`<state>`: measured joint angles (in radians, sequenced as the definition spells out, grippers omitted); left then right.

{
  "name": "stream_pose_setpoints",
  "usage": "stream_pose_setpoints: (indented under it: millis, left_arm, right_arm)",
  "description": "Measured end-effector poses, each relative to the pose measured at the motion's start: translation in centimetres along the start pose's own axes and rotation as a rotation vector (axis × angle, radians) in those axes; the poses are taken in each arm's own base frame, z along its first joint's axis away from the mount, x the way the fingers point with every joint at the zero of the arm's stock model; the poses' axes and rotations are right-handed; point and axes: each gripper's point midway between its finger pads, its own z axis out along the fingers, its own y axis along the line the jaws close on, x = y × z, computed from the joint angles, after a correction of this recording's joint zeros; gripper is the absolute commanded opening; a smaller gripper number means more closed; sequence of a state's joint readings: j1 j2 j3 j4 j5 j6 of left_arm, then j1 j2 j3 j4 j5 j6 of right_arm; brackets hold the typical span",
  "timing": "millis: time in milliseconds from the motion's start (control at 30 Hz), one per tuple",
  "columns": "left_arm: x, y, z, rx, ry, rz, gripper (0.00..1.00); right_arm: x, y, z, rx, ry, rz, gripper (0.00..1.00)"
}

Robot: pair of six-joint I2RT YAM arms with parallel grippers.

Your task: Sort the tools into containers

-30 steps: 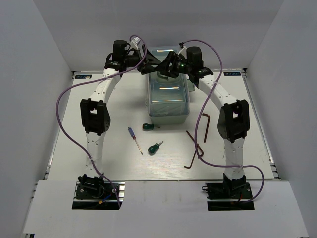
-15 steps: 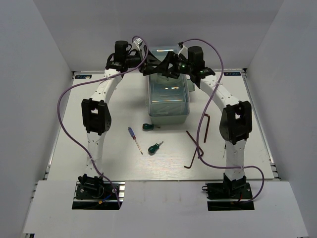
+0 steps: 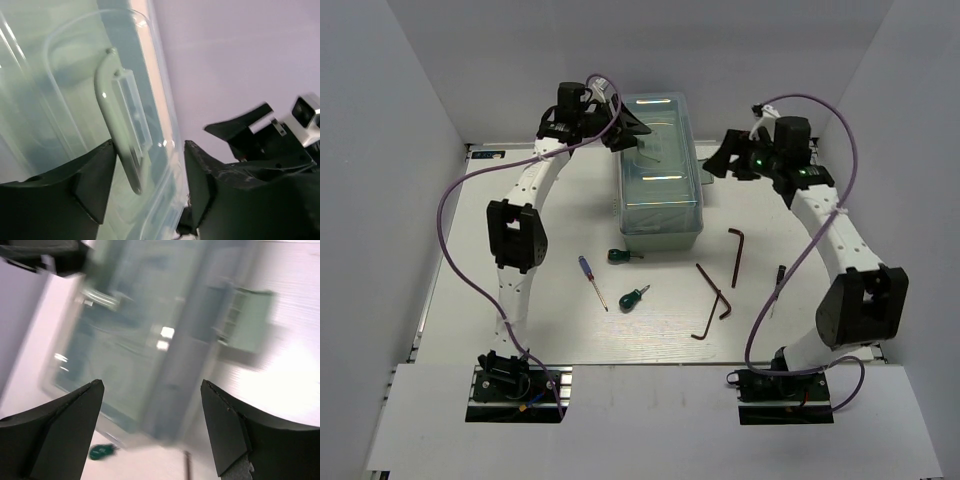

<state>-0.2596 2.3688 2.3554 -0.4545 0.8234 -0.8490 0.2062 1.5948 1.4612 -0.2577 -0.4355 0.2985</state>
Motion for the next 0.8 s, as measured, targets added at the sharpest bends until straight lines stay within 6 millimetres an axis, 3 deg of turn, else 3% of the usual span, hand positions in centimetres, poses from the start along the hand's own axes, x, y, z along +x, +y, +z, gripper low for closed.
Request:
stream_pose_setpoints:
  millis: [133, 267, 367, 433, 500, 633, 800]
  left_arm:
    - [-0.2, 0.6, 0.8, -0.068, -0.043, 0.017, 0.56]
    - [-0.2, 1.1, 1.6, -0.121, -0.078, 0.050, 0.51]
    - [0.1, 1.4, 2.2, -0.154, -0.093, 0.084, 0.34]
    - [0.5, 1.7, 2.6, -0.179, -0.095, 0.095, 0.11]
    - [0.8, 1.8, 2.8, -0.200, -0.100, 0.040, 0.01]
    - [0.9, 1.6, 2.9, -0.213, -0.115, 0.008, 0.00]
    - [0.9, 1.6, 2.8, -0.220, -0.124, 0.023, 0.00]
  right_arm:
    - [0.9, -4.6, -2.6, 0.149, -0.016, -0.019, 0.82]
    - [1.9, -8.4, -2.8, 0.243, 0.006, 0.021, 0.80]
    - [3.0, -11.0, -2.2, 0.284, 0.034, 0.070, 0.78]
    - [3.9, -12.6, -1.3, 0.294, 0.060, 0.110, 0.76]
    - [4.4, -13.8, 0.1, 0.287, 0.085, 0.149, 0.75]
    - [4.3, -15.6, 3.8, 0.230, 0.112, 0.224, 0.75]
    - [2.3, -15.8, 7.5, 0.140, 0.093, 0.246, 0.79]
